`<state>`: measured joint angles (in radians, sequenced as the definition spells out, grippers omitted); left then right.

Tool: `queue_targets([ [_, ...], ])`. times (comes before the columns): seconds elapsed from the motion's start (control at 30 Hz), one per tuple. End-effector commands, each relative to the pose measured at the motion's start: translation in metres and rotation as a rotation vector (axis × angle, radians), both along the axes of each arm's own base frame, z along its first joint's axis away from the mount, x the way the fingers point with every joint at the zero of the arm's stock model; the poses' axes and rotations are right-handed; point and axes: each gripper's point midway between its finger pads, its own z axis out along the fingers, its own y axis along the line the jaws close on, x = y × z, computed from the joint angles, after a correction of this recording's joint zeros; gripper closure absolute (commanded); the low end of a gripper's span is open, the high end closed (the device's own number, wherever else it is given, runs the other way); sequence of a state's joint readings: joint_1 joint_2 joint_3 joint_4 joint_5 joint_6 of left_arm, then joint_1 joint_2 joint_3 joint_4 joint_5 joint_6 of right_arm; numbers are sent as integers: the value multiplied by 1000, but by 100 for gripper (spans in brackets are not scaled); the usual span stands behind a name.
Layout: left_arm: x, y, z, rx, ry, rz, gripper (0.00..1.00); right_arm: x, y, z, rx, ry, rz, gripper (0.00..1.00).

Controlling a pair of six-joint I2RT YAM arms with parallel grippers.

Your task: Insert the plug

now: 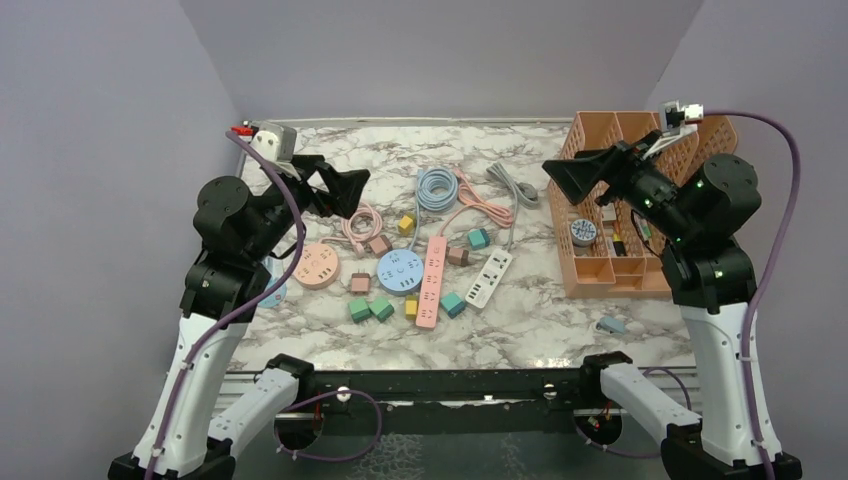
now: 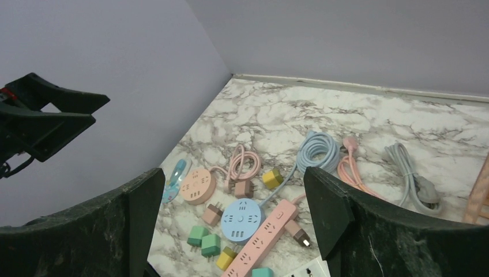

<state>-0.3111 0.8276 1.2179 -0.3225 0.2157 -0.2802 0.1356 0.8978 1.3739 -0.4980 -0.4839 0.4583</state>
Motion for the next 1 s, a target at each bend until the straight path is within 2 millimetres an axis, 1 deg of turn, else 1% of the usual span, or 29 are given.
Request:
queue_targets([
  [0.0, -9, -21, 10, -46, -30, -138, 3, -11, 14, 4, 1, -55, 111, 8],
  [0.03, -10, -24, 9, -52, -27, -158, 3, -14, 18, 2, -10, -58, 143, 6],
  [0.1, -12, -31, 6, -69, -18, -194, 2, -19, 27, -6, -40, -62, 226, 4],
  [0.23, -12, -43, -6, -96, 8, -263, 1, -24, 38, -27, -65, -35, 334, 5],
  [0.33, -6, -48, -20, -126, 50, -279, 1, -16, 41, -46, -72, 18, 365, 8],
  [0.4, 0, -50, -29, -171, 99, -267, 1, -9, 45, -63, -49, 78, 385, 12],
  [0.43, 4, -51, -34, -204, 136, -259, 1, -7, 48, -76, -31, 120, 409, 14],
  [0.5, 8, -56, -44, -254, 183, -268, 1, -1, 52, -97, -4, 181, 423, 17],
  [0.67, 22, -62, -75, -352, 265, -257, 1, 21, 59, -147, -39, 299, 359, 19],
  [0.77, 31, -63, -87, -348, 301, -237, 1, 32, 71, -188, -143, 370, 289, 21],
  [0.87, 39, -63, -99, -335, 336, -216, 1, 35, 86, -229, -251, 416, 239, 23],
  [0.97, 45, -63, -107, -337, 359, -195, 1, 43, 89, -262, -349, 468, 164, 25],
])
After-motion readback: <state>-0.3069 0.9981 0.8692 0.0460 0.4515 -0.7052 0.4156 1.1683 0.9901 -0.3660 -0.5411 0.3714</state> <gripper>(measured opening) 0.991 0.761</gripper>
